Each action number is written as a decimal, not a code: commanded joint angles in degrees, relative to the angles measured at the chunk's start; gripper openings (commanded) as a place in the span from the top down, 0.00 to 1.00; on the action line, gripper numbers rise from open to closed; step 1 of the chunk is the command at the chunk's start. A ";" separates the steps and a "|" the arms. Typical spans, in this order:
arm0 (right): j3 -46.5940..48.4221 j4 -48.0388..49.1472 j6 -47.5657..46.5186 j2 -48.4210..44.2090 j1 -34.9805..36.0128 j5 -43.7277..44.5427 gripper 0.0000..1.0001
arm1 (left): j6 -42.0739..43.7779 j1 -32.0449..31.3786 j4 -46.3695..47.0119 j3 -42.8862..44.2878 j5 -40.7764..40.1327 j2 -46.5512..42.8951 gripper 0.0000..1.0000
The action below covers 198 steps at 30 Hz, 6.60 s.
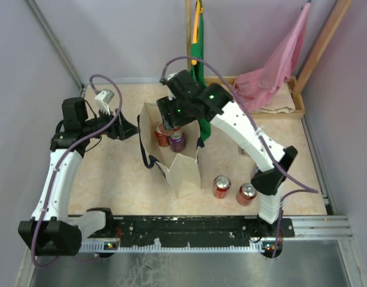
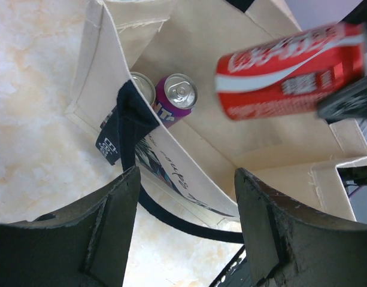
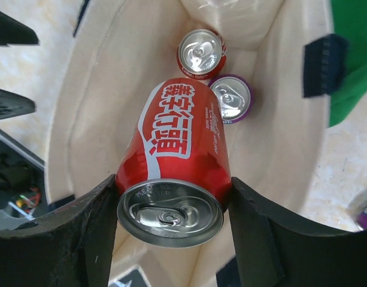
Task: Place the beverage into the canvas bag
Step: Place the drink in the canvas bag, then pick up the drink from the center of the board.
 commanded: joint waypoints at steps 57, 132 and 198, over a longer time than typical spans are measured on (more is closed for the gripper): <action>-25.07 9.25 -9.14 5.43 0.13 0.74 1.00 | 3.84 -0.17 -5.89 15.66 -1.93 13.66 0.30; -60.37 5.73 15.86 -46.53 -51.45 13.07 0.01 | 45.65 -67.82 -19.46 46.60 -14.57 48.84 0.22; -65.85 10.71 6.92 -46.57 -59.73 4.36 0.01 | 32.40 -61.03 -9.57 61.89 -43.23 39.00 1.00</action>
